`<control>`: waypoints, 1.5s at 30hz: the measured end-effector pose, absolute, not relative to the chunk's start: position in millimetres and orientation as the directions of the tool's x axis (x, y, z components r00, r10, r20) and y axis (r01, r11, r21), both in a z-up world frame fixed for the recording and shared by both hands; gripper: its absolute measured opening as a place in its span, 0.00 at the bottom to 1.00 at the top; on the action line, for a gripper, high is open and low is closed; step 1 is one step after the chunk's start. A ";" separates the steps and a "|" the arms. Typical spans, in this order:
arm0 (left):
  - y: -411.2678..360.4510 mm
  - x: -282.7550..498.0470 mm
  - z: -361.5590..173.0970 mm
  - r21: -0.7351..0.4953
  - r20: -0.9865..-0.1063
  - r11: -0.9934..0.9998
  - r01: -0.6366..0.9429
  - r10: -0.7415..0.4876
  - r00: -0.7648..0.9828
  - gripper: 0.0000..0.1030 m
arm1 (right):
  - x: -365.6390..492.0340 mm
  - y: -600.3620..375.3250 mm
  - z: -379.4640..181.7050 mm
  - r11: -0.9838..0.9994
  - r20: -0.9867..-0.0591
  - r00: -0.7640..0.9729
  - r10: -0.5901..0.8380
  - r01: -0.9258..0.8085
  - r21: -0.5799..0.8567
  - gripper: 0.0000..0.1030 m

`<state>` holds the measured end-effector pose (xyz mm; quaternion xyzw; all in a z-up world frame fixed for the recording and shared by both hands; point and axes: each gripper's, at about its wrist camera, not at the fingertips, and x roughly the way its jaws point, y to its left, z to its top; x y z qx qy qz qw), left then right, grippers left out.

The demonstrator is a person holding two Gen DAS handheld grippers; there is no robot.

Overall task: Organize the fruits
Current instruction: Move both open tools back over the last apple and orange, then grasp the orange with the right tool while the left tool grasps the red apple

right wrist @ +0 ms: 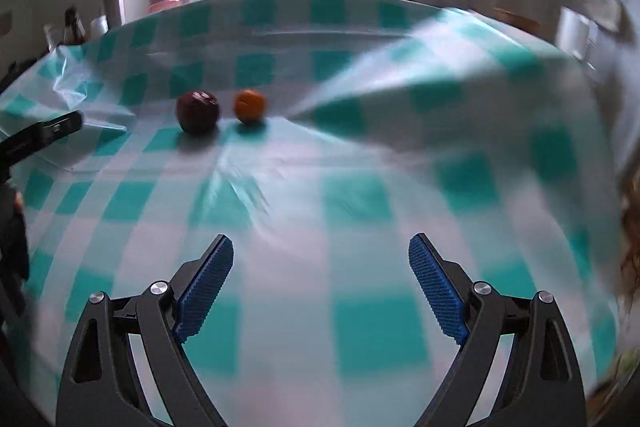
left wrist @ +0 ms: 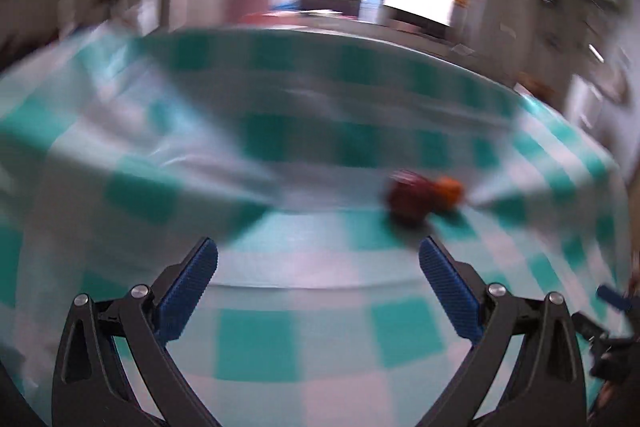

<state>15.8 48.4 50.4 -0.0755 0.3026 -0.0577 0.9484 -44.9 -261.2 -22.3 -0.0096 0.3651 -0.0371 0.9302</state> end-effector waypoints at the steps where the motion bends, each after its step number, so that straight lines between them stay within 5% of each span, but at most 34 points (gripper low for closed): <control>1: 62.1 17.9 45.9 -0.211 -0.582 0.977 0.000 -0.126 0.803 0.98 | -27.4 -252.9 -23.5 0.997 -0.683 0.727 -0.072 0.046 -0.056 0.85; 6: 97.4 18.4 34.0 -0.227 -0.647 0.959 -0.173 -0.016 0.762 0.98 | 68.1 -223.8 -33.3 0.991 -0.717 0.690 -0.102 0.009 -0.132 0.80; 13: 66.9 6.2 42.1 -0.113 -0.617 0.989 -0.099 0.008 0.787 0.98 | 134.5 -214.7 -48.0 0.994 -0.763 0.639 -0.099 0.024 -0.109 0.64; 23: 64.8 13.1 33.6 -0.187 -0.645 0.979 -0.084 -0.057 0.762 0.98 | 182.9 -209.6 -60.7 0.998 -0.803 0.593 -0.058 0.044 -0.040 0.51; 26: 59.4 13.2 30.5 -0.177 -0.649 0.982 -0.065 -0.067 0.758 0.98 | 185.0 -213.8 -61.2 0.999 -0.804 0.593 -0.042 0.051 -0.014 0.48; 27: 57.3 13.2 30.0 -0.173 -0.648 0.983 -0.055 -0.072 0.759 0.98 | 182.8 -214.7 -60.4 0.999 -0.801 0.598 -0.028 0.041 -0.004 0.40; 35: 49.7 14.8 24.7 -0.186 -0.647 0.983 -0.008 -0.117 0.753 0.98 | 102.2 -251.6 -46.2 0.971 -0.710 0.686 0.159 0.021 0.237 0.40; 45: 10.3 4.1 20.8 -0.183 -0.628 0.960 0.212 -0.280 0.726 0.98 | 40.0 -306.2 -48.3 0.871 -0.603 0.765 0.228 0.117 0.478 0.40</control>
